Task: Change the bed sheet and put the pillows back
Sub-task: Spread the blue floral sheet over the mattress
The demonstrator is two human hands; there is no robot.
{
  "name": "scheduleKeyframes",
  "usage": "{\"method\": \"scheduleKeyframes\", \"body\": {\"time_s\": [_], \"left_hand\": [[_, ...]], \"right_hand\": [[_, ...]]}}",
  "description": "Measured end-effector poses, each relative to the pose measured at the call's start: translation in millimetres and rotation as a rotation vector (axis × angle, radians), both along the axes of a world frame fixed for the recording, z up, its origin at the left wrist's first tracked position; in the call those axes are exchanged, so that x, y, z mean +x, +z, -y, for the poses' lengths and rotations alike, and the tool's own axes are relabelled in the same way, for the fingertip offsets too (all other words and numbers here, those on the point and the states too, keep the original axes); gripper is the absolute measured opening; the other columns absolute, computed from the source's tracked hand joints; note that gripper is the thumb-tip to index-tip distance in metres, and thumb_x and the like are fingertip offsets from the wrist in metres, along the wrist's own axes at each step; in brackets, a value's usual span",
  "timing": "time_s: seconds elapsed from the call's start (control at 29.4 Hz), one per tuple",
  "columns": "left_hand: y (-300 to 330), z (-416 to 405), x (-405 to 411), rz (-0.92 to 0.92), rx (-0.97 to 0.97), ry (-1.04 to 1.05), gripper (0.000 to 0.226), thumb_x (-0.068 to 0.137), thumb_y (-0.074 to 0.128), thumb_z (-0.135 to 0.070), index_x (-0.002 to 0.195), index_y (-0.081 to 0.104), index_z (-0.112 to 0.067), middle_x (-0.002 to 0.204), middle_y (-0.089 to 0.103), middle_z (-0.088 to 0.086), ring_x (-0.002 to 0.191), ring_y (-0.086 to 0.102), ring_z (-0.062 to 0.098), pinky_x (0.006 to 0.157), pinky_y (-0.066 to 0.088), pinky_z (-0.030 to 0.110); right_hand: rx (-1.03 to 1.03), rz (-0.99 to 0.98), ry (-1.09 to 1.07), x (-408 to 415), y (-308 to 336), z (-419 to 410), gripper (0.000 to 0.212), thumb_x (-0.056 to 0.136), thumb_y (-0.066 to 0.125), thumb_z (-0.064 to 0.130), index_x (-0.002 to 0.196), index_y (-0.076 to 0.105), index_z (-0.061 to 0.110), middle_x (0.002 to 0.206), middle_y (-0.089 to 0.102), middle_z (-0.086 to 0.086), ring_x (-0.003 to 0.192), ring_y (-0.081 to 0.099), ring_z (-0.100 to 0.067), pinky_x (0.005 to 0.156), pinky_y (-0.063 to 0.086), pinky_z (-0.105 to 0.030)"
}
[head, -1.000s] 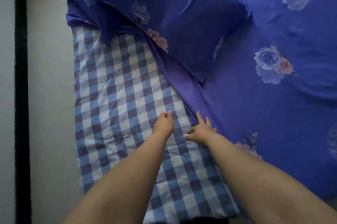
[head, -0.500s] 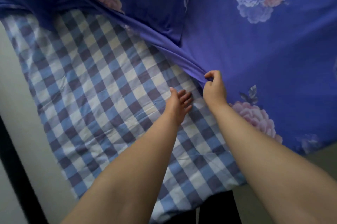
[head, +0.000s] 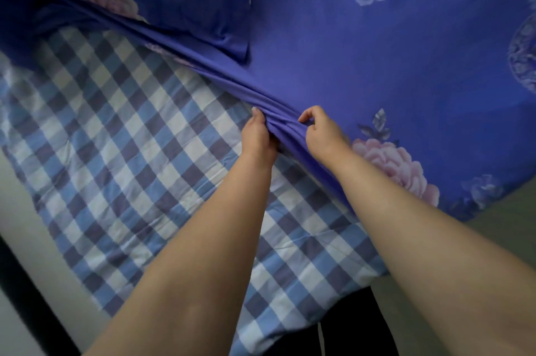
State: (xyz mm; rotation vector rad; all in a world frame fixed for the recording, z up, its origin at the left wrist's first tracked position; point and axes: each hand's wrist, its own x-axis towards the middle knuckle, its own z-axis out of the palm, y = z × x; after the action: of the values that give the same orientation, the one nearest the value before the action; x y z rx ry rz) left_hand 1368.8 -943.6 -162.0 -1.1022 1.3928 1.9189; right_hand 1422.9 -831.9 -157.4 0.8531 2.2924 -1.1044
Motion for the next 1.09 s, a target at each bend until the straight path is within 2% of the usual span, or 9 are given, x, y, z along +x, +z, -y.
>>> {"method": "scheduleKeyframes", "body": {"time_s": [0.14, 0.24, 0.34, 0.44, 0.51, 0.68, 0.82, 0.95, 1.09], "left_hand": [[-5, 25, 25, -0.048, -0.262, -0.140, 0.037, 0.103, 0.036, -0.032, 0.075, 0.054, -0.015, 0.062, 0.057, 0.000, 0.059, 0.051, 0.017, 0.058, 0.048, 0.027], [-11, 37, 42, -0.095, -0.374, -0.278, 0.034, 0.102, 0.038, -0.031, 0.078, 0.056, -0.014, 0.079, 0.060, 0.009, 0.075, 0.055, 0.022, 0.075, 0.051, 0.037], [-18, 49, 65, -0.129, -0.544, -0.396, 0.034, 0.101, 0.039, -0.027, 0.077, 0.055, -0.010, 0.079, 0.058, 0.012, 0.075, 0.052, 0.021, 0.073, 0.047, 0.037], [-20, 68, 99, -0.133, -0.610, -0.430, 0.035, 0.101, 0.041, -0.023, 0.069, 0.051, -0.012, 0.068, 0.054, 0.004, 0.065, 0.045, 0.015, 0.066, 0.037, 0.028], [-22, 81, 121, -0.111, -0.628, -0.454, 0.039, 0.101, 0.041, -0.021, 0.063, 0.048, -0.014, 0.064, 0.052, 0.005, 0.061, 0.044, 0.015, 0.062, 0.038, 0.029], [-21, 123, 184, -0.008, -0.588, -0.445, 0.039, 0.102, 0.037, -0.025, 0.078, 0.056, -0.002, 0.066, 0.049, 0.005, 0.068, 0.043, 0.017, 0.064, 0.038, 0.032], [-13, 149, 200, 0.108, -0.357, -0.201, 0.034, 0.103, 0.035, -0.028, 0.087, 0.062, -0.014, 0.076, 0.061, 0.002, 0.068, 0.053, 0.016, 0.062, 0.043, 0.027], [-1, 147, 191, 0.210, 0.112, 0.229, 0.032, 0.103, 0.034, -0.029, 0.098, 0.061, -0.014, 0.083, 0.074, 0.005, 0.081, 0.067, 0.020, 0.070, 0.056, 0.038], [9, 122, 182, 0.259, 0.251, 0.208, 0.032, 0.102, 0.034, -0.027, 0.116, 0.058, -0.012, 0.104, 0.069, 0.008, 0.101, 0.061, 0.025, 0.086, 0.053, 0.040]], "right_hand": [[0.151, -0.054, 0.029, 27, -3, 15, 0.031, 0.085, 0.045, 0.005, 0.107, 0.058, 0.022, 0.121, 0.053, -0.010, 0.114, 0.049, -0.033, 0.093, 0.041, -0.040], [0.253, -0.447, -0.056, 63, 7, 38, 0.011, 0.086, 0.057, 0.009, 0.096, 0.062, 0.008, 0.098, 0.061, -0.014, 0.093, 0.057, -0.033, 0.081, 0.042, -0.039], [-0.100, -0.222, -0.212, 96, 11, 76, 0.028, 0.099, 0.045, 0.028, 0.080, 0.061, 0.014, 0.084, 0.069, -0.010, 0.073, 0.063, -0.027, 0.066, 0.046, -0.031], [-0.816, 0.248, -0.930, 107, 13, 109, 0.053, 0.099, 0.027, 0.053, 0.084, 0.059, 0.014, 0.095, 0.070, -0.013, 0.071, 0.064, -0.022, 0.061, 0.049, -0.029], [-1.066, 0.147, -1.349, 107, 5, 111, 0.060, 0.091, 0.029, 0.067, 0.093, 0.059, 0.015, 0.097, 0.067, -0.009, 0.084, 0.063, -0.022, 0.074, 0.050, -0.033], [-1.112, -0.266, -1.656, 109, -10, 84, 0.036, 0.095, 0.045, 0.049, 0.100, 0.064, 0.019, 0.109, 0.066, -0.008, 0.103, 0.061, -0.026, 0.102, 0.042, -0.045], [-1.176, -0.295, -1.637, 131, -18, 75, 0.031, 0.096, 0.048, 0.038, 0.111, 0.063, 0.014, 0.126, 0.062, -0.010, 0.119, 0.056, -0.028, 0.108, 0.037, -0.047], [-1.159, -0.181, -1.566, 160, -13, 92, 0.042, 0.094, 0.043, 0.052, 0.107, 0.065, 0.018, 0.102, 0.072, -0.003, 0.104, 0.062, -0.025, 0.089, 0.048, -0.044], [-1.133, -0.120, -1.618, 204, -10, 113, 0.050, 0.093, 0.040, 0.057, 0.116, 0.062, 0.019, 0.119, 0.065, -0.008, 0.110, 0.060, -0.028, 0.094, 0.047, -0.048]]}}
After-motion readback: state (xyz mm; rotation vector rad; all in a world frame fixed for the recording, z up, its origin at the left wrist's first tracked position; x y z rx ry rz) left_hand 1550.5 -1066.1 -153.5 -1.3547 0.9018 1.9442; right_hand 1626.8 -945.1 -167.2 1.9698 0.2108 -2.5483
